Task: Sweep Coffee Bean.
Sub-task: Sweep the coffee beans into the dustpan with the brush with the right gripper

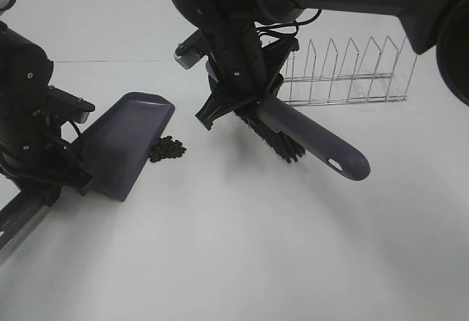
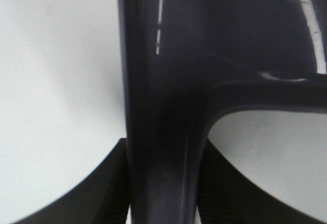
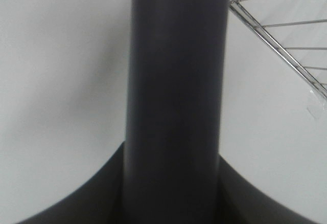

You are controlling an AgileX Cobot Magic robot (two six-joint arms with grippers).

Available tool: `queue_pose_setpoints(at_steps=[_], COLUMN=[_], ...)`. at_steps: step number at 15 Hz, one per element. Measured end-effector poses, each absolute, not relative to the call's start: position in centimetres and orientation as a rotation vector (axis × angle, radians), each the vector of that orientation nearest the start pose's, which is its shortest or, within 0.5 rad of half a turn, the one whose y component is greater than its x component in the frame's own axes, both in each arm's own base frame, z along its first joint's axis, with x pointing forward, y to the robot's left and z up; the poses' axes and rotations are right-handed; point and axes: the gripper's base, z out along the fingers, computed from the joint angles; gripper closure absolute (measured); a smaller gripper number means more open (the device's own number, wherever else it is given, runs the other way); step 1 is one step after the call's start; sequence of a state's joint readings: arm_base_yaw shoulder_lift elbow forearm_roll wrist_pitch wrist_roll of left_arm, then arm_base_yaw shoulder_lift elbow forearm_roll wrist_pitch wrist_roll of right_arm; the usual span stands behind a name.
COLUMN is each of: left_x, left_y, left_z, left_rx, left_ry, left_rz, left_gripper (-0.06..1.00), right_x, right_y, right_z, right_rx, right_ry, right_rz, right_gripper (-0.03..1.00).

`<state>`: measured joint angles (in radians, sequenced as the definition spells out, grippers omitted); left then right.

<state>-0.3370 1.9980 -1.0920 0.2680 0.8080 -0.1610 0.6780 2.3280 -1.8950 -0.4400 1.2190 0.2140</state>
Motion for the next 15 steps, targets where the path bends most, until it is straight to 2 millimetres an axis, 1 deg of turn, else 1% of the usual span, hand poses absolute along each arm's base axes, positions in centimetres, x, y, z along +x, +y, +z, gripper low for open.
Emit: queue_pose_setpoints(at_steps=[1,2,3,4,6,7,11,13,15], left_x=[32.3,32.2,32.2,32.2,32.1,32.1,32.1,32.1,32.1], left_y=[-9.5,-9.4,-9.4,-9.4,-9.4,-9.4,-9.4,-9.4,-9.4], left_z=[10.7,10.7,10.7,10.7,10.7,10.7,10.7,10.7,10.7], left_rx=[0.572,0.572,0.572,0.580,0.583,0.588,0.618,0.617,0.613], left_ry=[3.083,3.088,3.093,3.095,3.098,3.097,3.095,3.098,3.102], left_rz=[0.310,0.313,0.316,0.319,0.321,0.321,0.316,0.314,0.311], left_gripper=[0.61,0.61,0.61,0.61,0.61,0.61,0.61,0.61,0.61], right_x=[38.8,38.7,38.5,38.3,38.1,38.2,38.2,38.0,37.8], right_y=[26.6,26.8,27.2,27.7,29.4,29.7,32.9,33.6,34.3], right_z=[14.7,13.4,12.6,12.0,11.1,11.0,10.4,9.9,9.3], right_rx=[-0.890,-0.915,-0.941,-0.980,-1.026,-1.028,-0.976,-0.946,-0.917], right_ry=[2.781,2.795,2.800,2.795,2.783,2.789,2.871,2.917,2.927], right_rz=[-0.556,-0.575,-0.586,-0.592,-0.555,-0.531,-0.215,-0.099,0.008], right_gripper=[0.70,0.70,0.70,0.70,0.70,0.70,0.70,0.70,0.70])
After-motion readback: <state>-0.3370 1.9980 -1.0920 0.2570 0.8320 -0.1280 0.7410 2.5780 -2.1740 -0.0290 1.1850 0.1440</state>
